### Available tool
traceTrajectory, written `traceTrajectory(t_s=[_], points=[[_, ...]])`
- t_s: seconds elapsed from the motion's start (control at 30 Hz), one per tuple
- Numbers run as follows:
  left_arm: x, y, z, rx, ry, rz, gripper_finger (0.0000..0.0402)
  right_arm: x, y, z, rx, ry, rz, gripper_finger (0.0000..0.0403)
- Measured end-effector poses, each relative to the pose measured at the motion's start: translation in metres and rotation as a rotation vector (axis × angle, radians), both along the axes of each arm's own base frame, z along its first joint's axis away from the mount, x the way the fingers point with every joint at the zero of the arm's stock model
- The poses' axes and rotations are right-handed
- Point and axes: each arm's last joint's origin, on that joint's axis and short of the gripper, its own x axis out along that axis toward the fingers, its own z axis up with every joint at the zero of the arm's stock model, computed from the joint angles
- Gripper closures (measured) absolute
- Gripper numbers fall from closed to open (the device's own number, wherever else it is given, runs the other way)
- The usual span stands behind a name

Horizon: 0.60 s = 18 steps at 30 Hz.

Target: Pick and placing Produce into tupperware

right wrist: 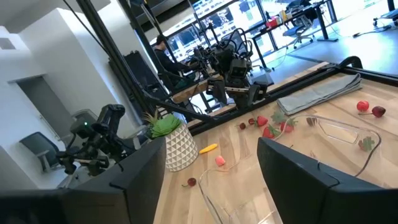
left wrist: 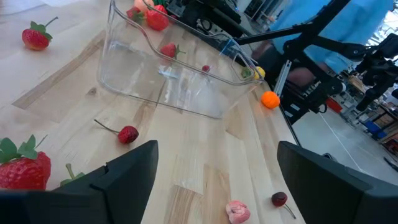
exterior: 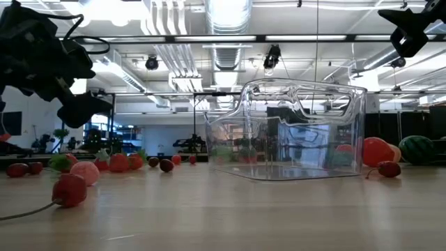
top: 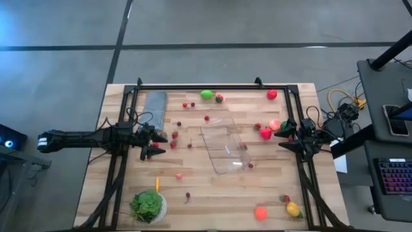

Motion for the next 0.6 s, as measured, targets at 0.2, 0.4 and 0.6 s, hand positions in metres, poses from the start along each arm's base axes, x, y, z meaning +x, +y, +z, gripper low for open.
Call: traceTrajectory(t_s=[0.2, 0.4, 0.6], points=[[0.0, 0.0, 0.0, 0.0, 0.0, 0.0, 0.0088, 0.0, 0.0, 0.0, 0.0, 0.0, 0.0, 0.0156], [0.0, 0.0, 0.0, 0.0, 0.001, 0.0, 0.0088, 0.0, 0.0, 0.0, 0.0, 0.0, 0.0, 0.016], [0.0, 0.0, 0.0, 0.0, 0.0, 0.0, 0.0088, 0.0, 0.0, 0.0, 0.0, 0.0, 0.0, 0.0156]])
